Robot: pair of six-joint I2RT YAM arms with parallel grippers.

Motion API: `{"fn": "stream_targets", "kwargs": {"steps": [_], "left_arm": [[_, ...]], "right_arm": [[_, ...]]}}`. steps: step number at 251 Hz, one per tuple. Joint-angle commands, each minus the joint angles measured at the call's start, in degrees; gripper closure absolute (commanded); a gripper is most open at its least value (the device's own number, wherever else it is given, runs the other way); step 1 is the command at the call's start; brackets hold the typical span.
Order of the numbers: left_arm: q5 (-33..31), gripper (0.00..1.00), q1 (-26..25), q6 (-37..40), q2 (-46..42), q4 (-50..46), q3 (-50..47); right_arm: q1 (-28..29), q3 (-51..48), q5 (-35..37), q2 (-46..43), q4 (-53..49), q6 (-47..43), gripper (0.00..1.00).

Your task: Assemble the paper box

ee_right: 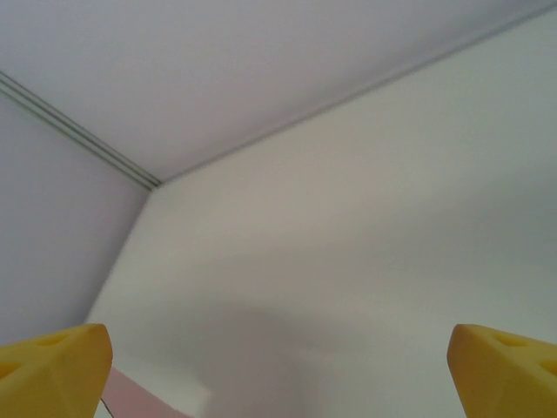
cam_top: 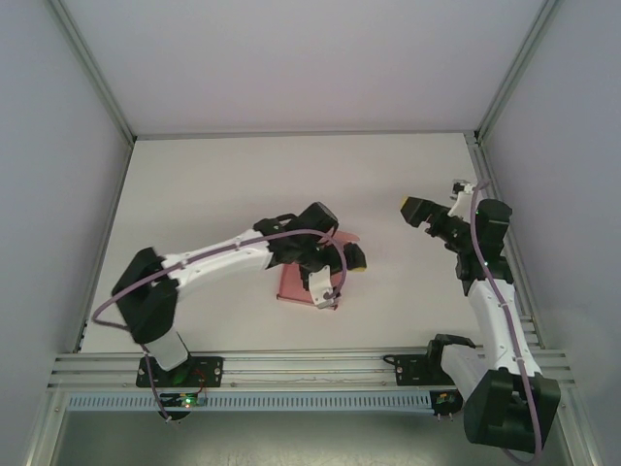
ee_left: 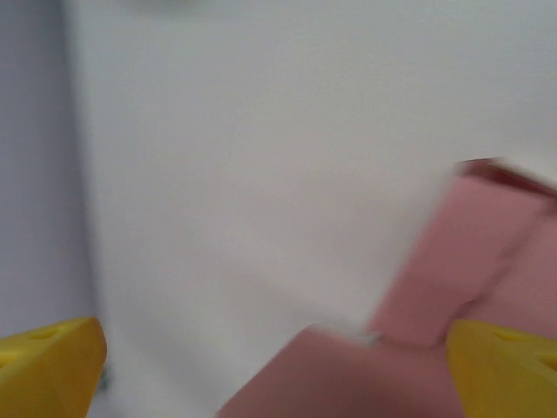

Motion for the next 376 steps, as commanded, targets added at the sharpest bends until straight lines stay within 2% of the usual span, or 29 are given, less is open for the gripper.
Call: {"fn": "stream_targets", "kwargs": {"steps": [1,16,31,41,51,58,66,74,80,99,118,130,167,202,230,267,287,301,318,348,376], "left_arm": [[-2.0,0.00,-1.7,-22.2,-9.4,20.2,-3.8],[-11.3,0.00,-2.2,-39.1,-14.4,30.2,-6.5],[-26.6,0.00,-2.0,-56.4,-18.8,36.3,-7.6],[-38.0,0.00,-1.8,-66.5,-21.4,36.2,-7.4],[-49.5,0.00,-0.8,-79.9,-23.6,34.6,-7.1],[-56.5,0.00,0.6,-90.4,-25.0,30.9,-7.1],[-61.4,0.00,2.7,-102.1,-26.7,24.6,-7.4],[-63.0,0.00,5.0,-113.1,-28.2,17.1,-8.3],[-61.1,0.00,7.0,-118.6,-29.2,12.6,-9.2],[-53.1,0.00,12.7,-126.2,-31.0,6.4,-13.6],[-53.7,0.00,16.6,-136.2,-30.8,-0.9,-15.3],[-50.9,0.00,19.9,-141.5,-30.5,-4.7,-16.4],[-49.4,0.00,24.9,-145.4,-31.0,-2.3,-23.1],[-49.2,0.00,25.9,-144.8,-31.4,-0.7,-25.7],[-48.8,0.00,27.1,-144.9,-30.8,-1.0,-26.7],[-45.6,0.00,28.6,-146.3,-29.8,1.6,-28.9],[-44.3,0.00,29.4,-146.7,-29.0,2.0,-29.3],[-44.0,0.00,29.8,-146.8,-28.7,1.6,-29.3],[-44.1,0.00,30.1,-146.9,-28.4,1.6,-29.4],[-42.9,0.00,30.6,-147.1,-28.5,2.5,-30.3],[-38.1,0.00,32.2,-147.6,-27.3,6.7,-32.1]], "right_arm": [[6.8,3.2,10.1,-2.9,-13.5,-7.5,0.02],[12.5,3.1,16.7,-4.8,-18.3,-7.6,0.03],[19.7,2.3,24.8,-6.7,-22.1,-5.0,0.04],[25.1,1.4,29.8,-7.5,-23.6,-2.7,0.05],[30.6,0.4,35.4,-7.9,-24.9,0.4,0.06],[34.3,-0.2,38.5,-7.7,-25.4,2.5,0.06],[38.3,-0.9,41.9,-7.1,-25.9,5.0,0.07],[42.3,-1.5,45.0,-6.0,-26.1,7.8,0.08],[45.2,-1.8,46.6,-5.0,-25.7,9.5,0.09],[53.0,-1.8,51.3,-0.1,-24.1,14.4,0.10],[56.7,-0.2,55.0,5.7,-24.3,17.4,0.11],[57.8,0.1,56.2,9.1,-23.1,19.4,0.13],[58.2,-1.6,53.6,17.8,-10.9,22.6,0.26],[58.6,0.7,51.6,23.5,-10.8,23.0,0.41],[59.4,0.3,48.7,25.9,-9.9,25.1,0.47],[59.9,0.2,49.2,28.0,-9.0,25.8,0.62],[59.8,0.1,49.6,29.4,-9.0,25.7,0.73],[59.8,0.1,50.0,30.0,-9.3,25.5,0.89],[59.8,-0.2,51.1,30.2,-9.6,24.9,1.00],[59.6,-0.4,53.4,28.5,-8.7,21.3,1.00],[57.8,0.6,52.3,22.8,-3.6,12.0,1.00]]}}
